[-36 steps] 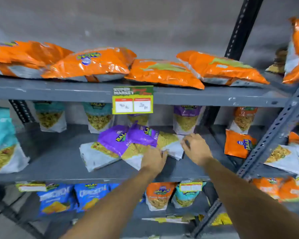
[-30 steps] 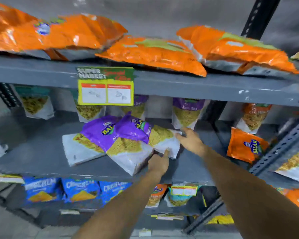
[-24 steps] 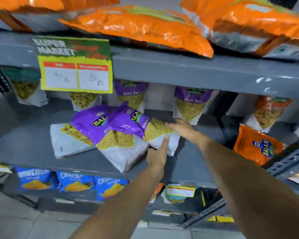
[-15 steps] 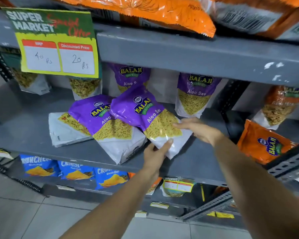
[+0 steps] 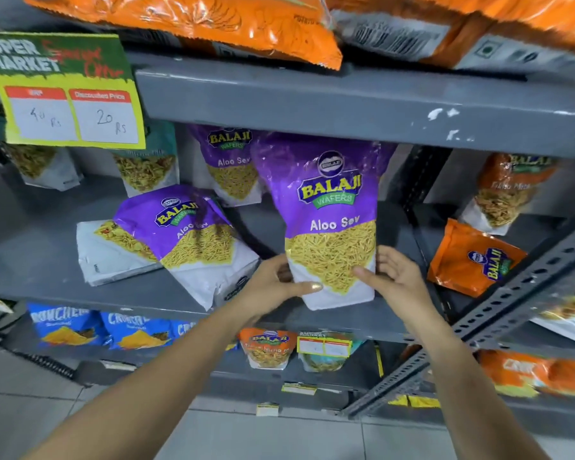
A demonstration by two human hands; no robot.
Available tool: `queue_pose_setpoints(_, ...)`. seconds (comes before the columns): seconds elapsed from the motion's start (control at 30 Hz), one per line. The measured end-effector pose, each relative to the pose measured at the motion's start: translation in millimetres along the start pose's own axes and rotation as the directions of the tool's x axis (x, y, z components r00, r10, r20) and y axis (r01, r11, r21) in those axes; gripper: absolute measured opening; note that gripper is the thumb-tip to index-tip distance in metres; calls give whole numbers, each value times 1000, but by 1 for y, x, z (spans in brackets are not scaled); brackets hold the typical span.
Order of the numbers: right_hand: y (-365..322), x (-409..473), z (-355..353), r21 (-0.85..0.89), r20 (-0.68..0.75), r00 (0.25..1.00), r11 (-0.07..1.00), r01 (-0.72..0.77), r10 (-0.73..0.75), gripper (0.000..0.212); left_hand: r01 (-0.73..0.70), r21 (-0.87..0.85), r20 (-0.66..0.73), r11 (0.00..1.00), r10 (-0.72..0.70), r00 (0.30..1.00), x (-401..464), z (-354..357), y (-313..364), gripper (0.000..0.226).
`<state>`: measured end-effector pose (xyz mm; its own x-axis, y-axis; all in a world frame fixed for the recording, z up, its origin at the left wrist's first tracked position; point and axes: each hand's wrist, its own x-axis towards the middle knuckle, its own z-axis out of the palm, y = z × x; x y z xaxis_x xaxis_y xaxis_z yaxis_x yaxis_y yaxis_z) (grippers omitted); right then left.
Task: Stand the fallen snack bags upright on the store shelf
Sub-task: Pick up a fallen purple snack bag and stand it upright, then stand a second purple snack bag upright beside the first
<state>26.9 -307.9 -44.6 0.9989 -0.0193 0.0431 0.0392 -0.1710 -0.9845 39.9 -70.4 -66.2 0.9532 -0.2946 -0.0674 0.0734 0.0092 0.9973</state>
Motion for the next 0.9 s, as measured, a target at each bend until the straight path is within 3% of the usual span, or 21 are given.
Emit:
queue_pose_setpoints(0.33,28,53,-20,-99,-115,992,994,42,-53,41,-14,215,4,976,14,1000,83,20,8,61)
queue_pose_setpoints(0.47,44,54,-17,-85,-141,990,996,-37,25,43,16,292,-47,956,-2,999,85,23,-2,57)
queue_pose_setpoints(0.57,41,42,-6,-59,-316,948,996,-63,41,61,-28,356,-185,934,100,978,61,17,2,52)
queue_pose_setpoints(0.67,35,15,27,-96,-568,809,988,120,-153,40,-142,463,-404,875,351,845,18,-11,3,23)
queue_pose_setpoints(0.7,34,9,43,-109,-559,805,980,165,-198,30,-180,498,-459,848,434,775,1,-25,4,18)
queue_pose_setpoints(0.77,26,6,80,-144,-418,874,968,208,-250,22,-150,566,-562,810,513,649,-27,-53,1,14)
queue_pose_setpoints(0.8,20,10,102,-131,-313,921,971,200,-232,21,-83,572,-631,816,503,590,-38,-67,-3,16)
queue_pose_setpoints(0.87,12,29,130,-152,-127,988,986,74,-93,8,48,410,-800,911,334,498,-46,-72,-7,43)
queue_pose_setpoints(0.9,5,40,155,-180,-30,1000,983,-15,9,22,82,265,-861,961,198,469,-51,-82,-11,58)
